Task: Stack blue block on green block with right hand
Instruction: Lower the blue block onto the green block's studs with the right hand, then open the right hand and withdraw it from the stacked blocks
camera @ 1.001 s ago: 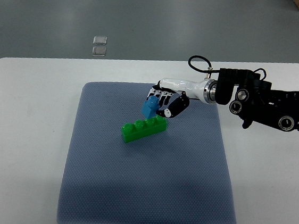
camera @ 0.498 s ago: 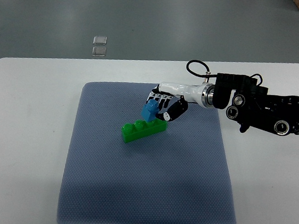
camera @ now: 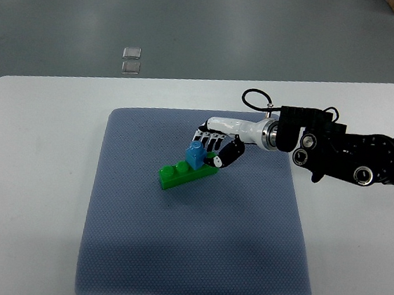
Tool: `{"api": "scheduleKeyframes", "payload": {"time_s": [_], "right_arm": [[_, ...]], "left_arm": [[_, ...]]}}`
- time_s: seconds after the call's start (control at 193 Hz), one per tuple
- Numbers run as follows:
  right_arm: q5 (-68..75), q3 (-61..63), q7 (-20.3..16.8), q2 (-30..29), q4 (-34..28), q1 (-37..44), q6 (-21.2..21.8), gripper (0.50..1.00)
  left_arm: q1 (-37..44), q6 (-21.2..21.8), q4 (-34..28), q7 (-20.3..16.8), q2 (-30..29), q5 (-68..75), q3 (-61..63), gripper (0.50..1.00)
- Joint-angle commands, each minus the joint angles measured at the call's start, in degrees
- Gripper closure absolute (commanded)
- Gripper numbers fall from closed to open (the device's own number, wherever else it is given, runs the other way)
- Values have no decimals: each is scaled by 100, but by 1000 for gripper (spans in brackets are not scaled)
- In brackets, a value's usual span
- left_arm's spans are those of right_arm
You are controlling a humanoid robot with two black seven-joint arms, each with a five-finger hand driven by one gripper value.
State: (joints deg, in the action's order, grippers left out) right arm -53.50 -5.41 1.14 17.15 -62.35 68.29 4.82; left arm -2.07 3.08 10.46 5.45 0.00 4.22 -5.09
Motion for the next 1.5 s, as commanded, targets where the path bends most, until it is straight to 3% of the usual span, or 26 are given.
{"api": "scheduleKeyframes", "payload": {"time_s": [0.0, 1.494], "right_arm": [[-11, -4, 0, -1, 4, 0, -34, 867], [-258, -4, 9, -230, 302, -281, -315, 867]], "left_arm": [[5, 0, 0, 0, 0, 0, -1, 500], [32, -9, 0, 0, 0, 0, 8, 500]]}}
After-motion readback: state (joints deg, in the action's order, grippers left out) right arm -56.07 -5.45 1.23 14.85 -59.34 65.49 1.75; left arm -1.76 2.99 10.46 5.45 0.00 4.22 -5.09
